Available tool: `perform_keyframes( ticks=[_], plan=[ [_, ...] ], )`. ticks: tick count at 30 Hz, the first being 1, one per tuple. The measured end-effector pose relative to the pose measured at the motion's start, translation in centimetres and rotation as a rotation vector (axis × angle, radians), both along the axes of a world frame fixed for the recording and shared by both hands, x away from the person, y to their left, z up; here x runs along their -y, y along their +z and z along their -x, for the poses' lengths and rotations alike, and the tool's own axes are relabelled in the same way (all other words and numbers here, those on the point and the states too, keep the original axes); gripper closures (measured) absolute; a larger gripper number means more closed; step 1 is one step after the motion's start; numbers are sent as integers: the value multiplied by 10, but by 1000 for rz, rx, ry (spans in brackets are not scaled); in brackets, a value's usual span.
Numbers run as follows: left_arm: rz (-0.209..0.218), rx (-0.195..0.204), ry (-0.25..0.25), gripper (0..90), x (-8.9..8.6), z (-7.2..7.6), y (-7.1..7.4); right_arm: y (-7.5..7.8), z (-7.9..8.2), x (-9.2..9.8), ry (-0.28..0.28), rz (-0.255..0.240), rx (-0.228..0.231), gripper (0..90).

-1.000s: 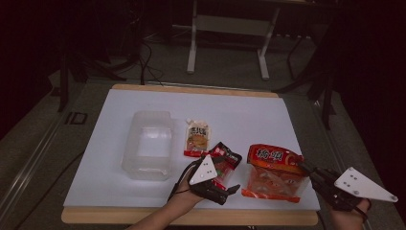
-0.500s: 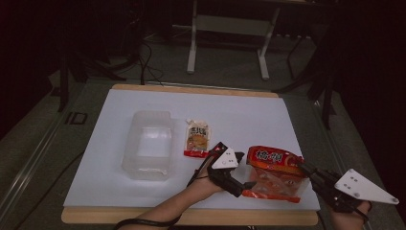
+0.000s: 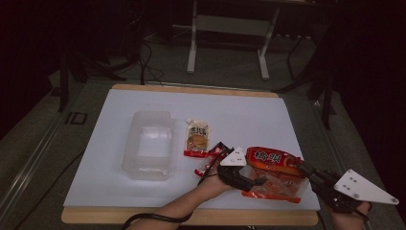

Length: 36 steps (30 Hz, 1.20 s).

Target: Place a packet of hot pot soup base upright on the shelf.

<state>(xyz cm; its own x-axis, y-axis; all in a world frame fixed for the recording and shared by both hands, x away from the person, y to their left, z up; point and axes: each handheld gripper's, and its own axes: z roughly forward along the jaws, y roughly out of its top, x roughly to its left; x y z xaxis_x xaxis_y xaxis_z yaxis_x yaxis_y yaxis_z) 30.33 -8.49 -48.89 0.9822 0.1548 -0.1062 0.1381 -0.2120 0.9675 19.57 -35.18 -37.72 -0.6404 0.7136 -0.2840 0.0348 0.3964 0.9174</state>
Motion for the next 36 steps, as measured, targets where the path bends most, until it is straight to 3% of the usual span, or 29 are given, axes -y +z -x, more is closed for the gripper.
perform_keyframes(
  ticks=[4, 9, 13, 16, 24, 29, 36],
  plan=[
    [6, 12, -23, 462, 1, 1, 1, 1, 0, -1, 6, -3, -4, 881],
    [39, -12, -46, 566, 2, -1, -1, 2, 1, -4, 9, 3, -2, 881],
    [41, -3, -70, 637, 3, -3, -2, 1, 1, -3, 7, 2, -4, 881],
    [39, 33, -93, 698, 3, -2, -2, 1, 0, -2, 1, -6, -5, 881],
    [38, 67, -96, 713, 3, 1, 7, 6, 1, 0, -8, -1, 9, 880],
    [43, 37, -94, 714, 1, 3, 20, 14, 1, -1, -10, -4, 36, 877],
    [55, 82, -69, 715, -7, 4, 40, 29, 0, -2, -8, -10, 78, 860]
  ],
)
